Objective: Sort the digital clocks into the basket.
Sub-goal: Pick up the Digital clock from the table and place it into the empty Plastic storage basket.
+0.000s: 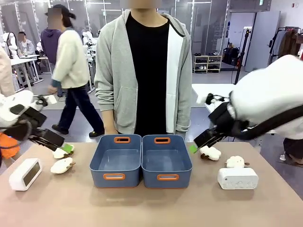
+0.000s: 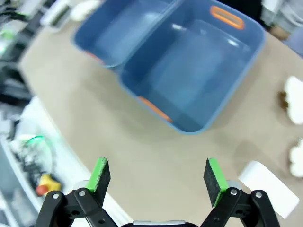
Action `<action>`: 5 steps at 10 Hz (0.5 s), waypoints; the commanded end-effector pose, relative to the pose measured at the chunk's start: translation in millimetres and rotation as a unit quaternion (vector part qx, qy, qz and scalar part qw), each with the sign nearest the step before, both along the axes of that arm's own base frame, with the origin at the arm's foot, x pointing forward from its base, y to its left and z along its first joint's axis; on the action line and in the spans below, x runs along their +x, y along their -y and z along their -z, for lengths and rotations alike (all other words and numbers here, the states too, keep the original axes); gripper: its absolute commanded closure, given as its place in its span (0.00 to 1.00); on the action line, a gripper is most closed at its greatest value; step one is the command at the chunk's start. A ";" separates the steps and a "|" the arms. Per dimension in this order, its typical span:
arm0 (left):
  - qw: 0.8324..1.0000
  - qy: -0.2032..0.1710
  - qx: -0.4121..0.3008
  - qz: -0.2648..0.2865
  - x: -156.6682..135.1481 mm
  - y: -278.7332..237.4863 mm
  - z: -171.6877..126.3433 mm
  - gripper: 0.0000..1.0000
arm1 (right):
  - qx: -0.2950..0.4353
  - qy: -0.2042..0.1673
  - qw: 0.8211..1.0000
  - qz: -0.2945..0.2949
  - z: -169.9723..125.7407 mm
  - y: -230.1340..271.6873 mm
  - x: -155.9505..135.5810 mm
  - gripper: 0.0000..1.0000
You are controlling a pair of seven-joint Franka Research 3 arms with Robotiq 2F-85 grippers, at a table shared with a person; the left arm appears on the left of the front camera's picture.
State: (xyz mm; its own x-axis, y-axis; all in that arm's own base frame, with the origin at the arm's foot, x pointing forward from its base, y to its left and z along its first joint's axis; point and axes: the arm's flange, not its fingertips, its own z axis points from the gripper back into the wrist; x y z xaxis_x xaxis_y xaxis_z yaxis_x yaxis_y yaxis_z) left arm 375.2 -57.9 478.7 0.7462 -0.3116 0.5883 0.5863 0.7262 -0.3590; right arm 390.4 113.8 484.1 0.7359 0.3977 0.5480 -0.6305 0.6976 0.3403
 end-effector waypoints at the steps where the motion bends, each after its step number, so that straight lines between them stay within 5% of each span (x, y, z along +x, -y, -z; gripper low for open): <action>1: 0.990 -0.050 -0.129 0.036 -10.6 -63.1 1.2 0.00 | 0.119 -0.054 0.991 0.002 -2.2 61.9 5.2 0.00; 3: 0.969 -0.053 -0.241 0.000 -36.3 -134.3 14.8 0.00 | 0.216 -0.064 0.974 0.002 2.4 130.6 -12.6 0.00; 5: 0.951 -0.029 -0.288 -0.110 -98.7 -204.5 26.9 0.00 | 0.291 -0.044 0.954 0.059 14.5 206.8 -51.0 0.00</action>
